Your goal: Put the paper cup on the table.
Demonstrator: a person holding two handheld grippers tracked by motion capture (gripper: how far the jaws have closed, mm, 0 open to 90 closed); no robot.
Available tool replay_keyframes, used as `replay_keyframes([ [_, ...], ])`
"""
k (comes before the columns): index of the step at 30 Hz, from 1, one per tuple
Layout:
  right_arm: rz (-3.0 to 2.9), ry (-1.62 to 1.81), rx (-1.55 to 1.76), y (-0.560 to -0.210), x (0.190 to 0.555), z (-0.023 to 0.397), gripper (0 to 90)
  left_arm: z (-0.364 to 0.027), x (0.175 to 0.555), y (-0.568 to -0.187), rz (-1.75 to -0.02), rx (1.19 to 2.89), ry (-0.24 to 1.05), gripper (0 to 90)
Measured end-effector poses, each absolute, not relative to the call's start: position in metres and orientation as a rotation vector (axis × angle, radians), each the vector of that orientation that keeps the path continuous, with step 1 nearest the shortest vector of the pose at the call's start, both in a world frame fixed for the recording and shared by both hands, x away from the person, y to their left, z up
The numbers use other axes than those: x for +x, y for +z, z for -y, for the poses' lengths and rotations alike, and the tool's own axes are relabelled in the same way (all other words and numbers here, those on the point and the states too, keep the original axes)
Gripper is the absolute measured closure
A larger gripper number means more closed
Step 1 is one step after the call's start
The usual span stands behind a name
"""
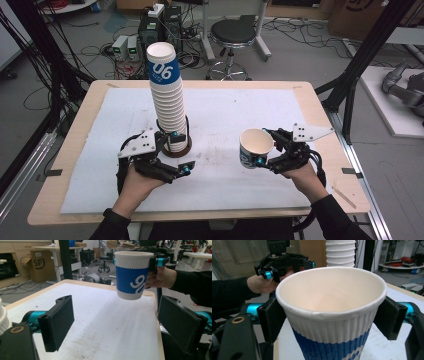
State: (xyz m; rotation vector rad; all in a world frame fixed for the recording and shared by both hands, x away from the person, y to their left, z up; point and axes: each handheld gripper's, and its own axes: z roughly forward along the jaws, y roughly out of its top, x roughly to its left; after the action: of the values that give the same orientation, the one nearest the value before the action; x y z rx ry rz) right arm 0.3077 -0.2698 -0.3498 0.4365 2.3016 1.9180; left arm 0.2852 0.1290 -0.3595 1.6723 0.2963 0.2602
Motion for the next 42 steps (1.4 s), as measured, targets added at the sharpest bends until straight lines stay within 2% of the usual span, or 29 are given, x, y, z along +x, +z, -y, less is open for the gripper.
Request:
replay_keyframes([
  [8, -2.297, 1.9, 0.426, -0.349, 0.307, 0.27, 20.3, -0.132, 0.283, -0.363, -0.309, 1.671, 0.314, 14.0],
  [24, -2.289, 1.836, 0.453, -0.349, 0.314, 0.281, 20.2, -0.131, 0.285, -0.373, -0.335, 1.681, 0.311, 14.0],
  [42, -2.172, 1.792, 0.638, -0.351, 0.33, 0.305, 20.3, -0.131, 0.286, -0.384, -0.353, 1.698, 0.306, 14.0],
])
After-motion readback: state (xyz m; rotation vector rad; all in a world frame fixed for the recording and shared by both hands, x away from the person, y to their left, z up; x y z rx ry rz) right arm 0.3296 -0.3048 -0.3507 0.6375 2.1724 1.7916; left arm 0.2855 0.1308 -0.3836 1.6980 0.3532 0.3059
